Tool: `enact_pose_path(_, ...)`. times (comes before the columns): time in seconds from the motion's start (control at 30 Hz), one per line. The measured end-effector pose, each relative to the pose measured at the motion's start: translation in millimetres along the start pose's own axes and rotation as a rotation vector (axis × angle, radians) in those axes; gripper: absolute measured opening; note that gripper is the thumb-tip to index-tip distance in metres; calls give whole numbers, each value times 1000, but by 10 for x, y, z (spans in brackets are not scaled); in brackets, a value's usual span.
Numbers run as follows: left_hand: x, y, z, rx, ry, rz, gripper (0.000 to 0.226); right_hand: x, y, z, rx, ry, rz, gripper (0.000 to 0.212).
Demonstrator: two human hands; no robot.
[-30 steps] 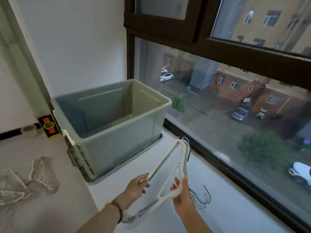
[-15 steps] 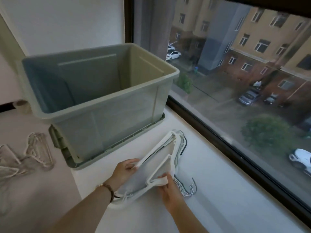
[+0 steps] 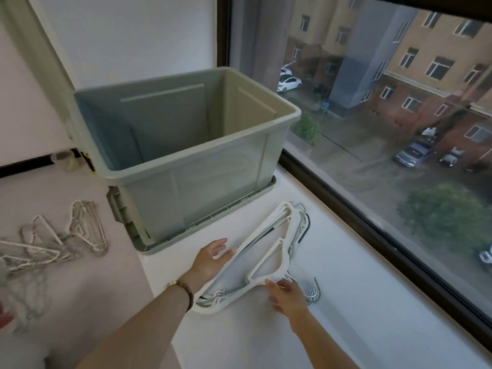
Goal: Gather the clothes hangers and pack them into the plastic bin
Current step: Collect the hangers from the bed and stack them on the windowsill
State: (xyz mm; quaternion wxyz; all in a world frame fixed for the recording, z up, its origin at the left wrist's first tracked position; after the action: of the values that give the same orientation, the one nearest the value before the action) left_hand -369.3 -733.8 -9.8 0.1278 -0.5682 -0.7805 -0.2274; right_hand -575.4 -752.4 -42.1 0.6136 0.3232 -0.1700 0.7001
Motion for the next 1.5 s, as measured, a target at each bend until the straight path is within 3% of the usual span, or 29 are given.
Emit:
enact_pose_path(0.17, 403, 308, -69, -74, -45, -15, 68, 239, -108, 200, 199, 66, -9, 59)
enact_pose_path(0.23, 618, 514, -121, -82, -39, -72, 71, 390, -246, 368, 278, 100, 48, 66)
enact_pose_path(0.37, 1189, 1136, -74, -29, -26, -207, 73, 811, -881, 735, 367, 210, 220, 65)
enact_pose_path(0.53, 2270, 2272, 360, 35, 41, -490, 70, 1716, -2101, 859, 492, 377, 501, 63)
enact_pose_path(0.63, 3103, 2985, 864, 67, 64, -608, 70, 2383, -2904, 640, 582, 449, 677, 63)
enact_pose_path(0.7, 3700, 3354, 1190, 62, 60, -718, 58, 2845, -3392, 378, 652, 507, 796, 65)
enact_pose_path(0.83, 4843, 3768, 1911, 122, 243, -931, 71, 3757, -4182, -243, 773, 577, 1061, 71)
enact_pose_path(0.97, 5788, 3880, 2614, 231, 334, -1049, 90, 4450, -4767, -933, 952, 638, 1256, 79)
enact_pose_path(1.07, 6274, 3771, 3027, 306, 430, -1141, 83, 4806, -5049, -1416, 1055, 662, 1356, 75)
enact_pose_path(1.2, 6562, 3560, 3542, 468, 494, -1219, 118, 5022, -5335, -1914, 1197, 691, 1460, 71)
enact_pose_path(1.37, 6504, 3342, 4032, 582, 635, -1356, 80, 5031, -5709, -2359, 1359, 690, 1571, 73)
enact_pose_path(1.5, 6317, 3180, 4373, 744, 755, -1429, 86, 4920, -5953, -2721, 1441, 713, 1665, 79)
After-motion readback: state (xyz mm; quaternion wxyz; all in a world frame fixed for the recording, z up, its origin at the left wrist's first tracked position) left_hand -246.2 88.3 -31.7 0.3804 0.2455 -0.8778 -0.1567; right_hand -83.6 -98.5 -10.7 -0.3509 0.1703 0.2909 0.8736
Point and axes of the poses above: each hand's wrist, its own x-axis away from the middle knuckle, its own y-axis out of the back of the hand, z = x × y, the point moved 1 cm from there along -x, towards the middle knuckle
